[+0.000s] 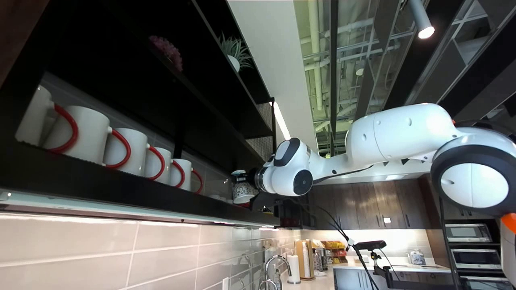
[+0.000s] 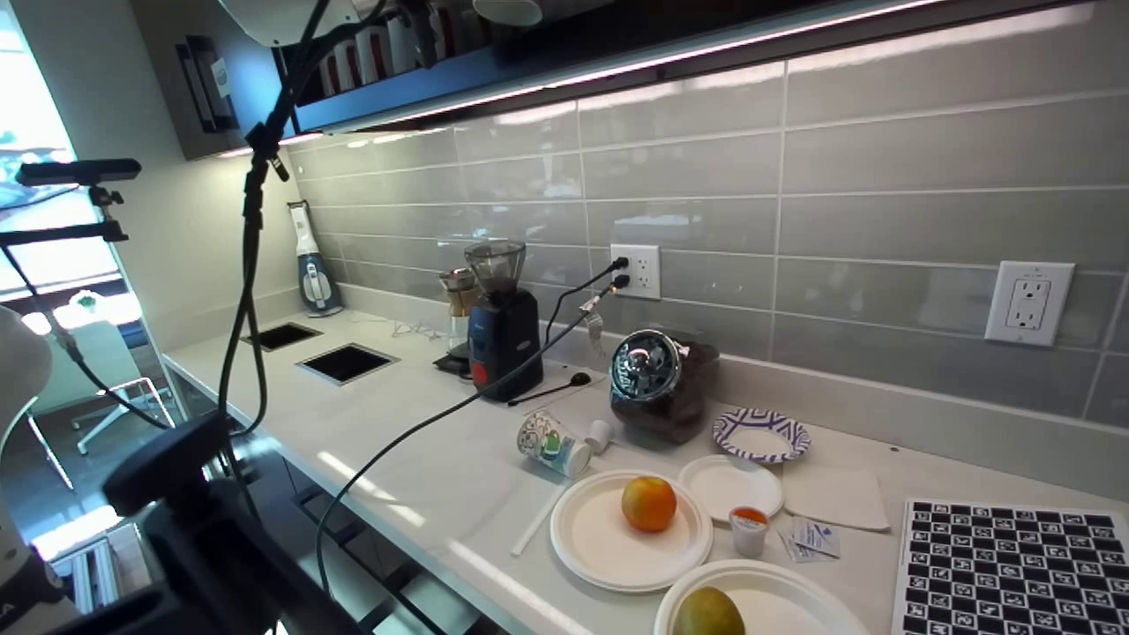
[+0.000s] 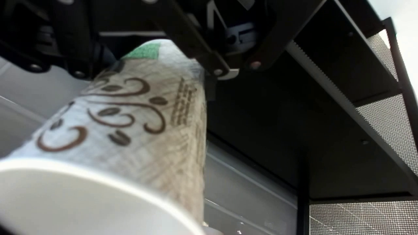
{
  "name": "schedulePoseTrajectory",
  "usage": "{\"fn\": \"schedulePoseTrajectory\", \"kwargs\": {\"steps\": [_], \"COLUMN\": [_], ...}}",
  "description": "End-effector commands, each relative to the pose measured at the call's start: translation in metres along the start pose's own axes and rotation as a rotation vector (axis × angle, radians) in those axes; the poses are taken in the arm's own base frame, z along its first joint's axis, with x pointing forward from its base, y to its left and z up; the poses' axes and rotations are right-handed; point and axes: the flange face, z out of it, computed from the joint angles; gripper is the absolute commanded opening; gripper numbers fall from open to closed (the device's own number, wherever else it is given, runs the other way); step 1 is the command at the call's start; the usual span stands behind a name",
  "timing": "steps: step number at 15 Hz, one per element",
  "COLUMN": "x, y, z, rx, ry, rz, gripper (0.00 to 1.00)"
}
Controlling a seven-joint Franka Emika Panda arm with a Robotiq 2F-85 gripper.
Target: Pick up the coffee cup on the left and put it on the bottom shelf.
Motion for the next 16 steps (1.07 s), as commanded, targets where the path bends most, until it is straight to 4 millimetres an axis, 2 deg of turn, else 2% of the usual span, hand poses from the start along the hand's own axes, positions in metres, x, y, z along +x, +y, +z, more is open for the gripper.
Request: {"fn": "schedulePoseTrajectory", "kwargs": {"steps": [1, 16], "x": [0.002, -0.003], "y": [-0.001, -0.019], "z": [0.016, 0.035], "rx": [0.058, 0.130], "ry": [0.016, 0.038], "rz": [0.019, 0.077], "gripper": [0.38, 0.38]}}
